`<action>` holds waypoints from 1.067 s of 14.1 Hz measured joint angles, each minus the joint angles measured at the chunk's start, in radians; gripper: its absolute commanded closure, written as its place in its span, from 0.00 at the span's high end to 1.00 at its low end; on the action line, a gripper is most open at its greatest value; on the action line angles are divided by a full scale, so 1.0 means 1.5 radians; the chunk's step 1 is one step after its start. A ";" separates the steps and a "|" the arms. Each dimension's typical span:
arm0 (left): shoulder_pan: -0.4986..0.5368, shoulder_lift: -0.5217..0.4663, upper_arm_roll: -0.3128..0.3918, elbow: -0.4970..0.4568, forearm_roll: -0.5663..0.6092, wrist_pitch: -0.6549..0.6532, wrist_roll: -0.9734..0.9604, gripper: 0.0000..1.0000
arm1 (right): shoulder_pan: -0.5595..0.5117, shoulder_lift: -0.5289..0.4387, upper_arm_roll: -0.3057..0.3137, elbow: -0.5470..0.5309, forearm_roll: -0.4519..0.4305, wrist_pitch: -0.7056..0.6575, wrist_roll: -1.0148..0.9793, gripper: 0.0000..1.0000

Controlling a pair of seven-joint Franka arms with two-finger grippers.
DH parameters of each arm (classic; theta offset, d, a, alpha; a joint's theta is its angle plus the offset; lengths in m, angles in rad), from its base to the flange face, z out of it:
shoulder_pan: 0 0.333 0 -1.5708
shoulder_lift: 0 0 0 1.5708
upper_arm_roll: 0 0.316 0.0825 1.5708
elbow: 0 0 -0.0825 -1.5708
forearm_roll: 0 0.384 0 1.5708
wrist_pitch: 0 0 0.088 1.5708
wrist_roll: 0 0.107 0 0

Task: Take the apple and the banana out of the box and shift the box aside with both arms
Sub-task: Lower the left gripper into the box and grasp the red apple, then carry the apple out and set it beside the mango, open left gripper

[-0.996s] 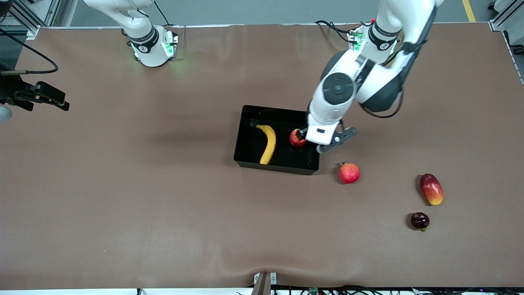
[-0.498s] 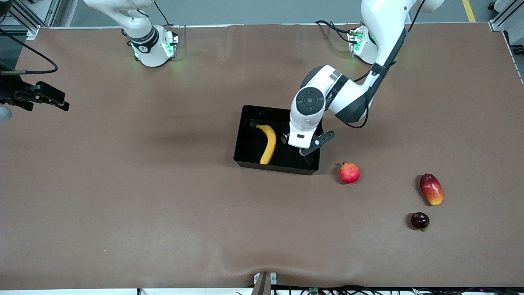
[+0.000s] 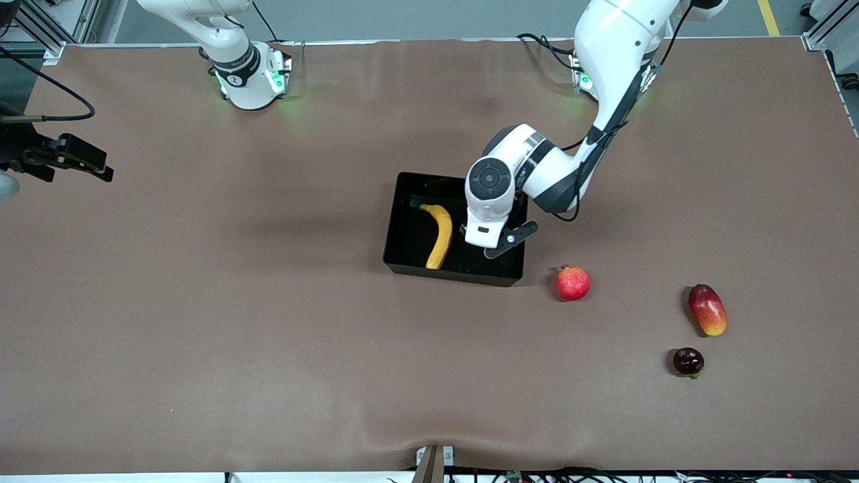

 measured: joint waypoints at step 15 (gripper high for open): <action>0.006 -0.021 0.010 0.114 0.024 -0.122 0.022 0.00 | 0.002 0.000 0.002 0.000 0.001 0.010 0.000 1.00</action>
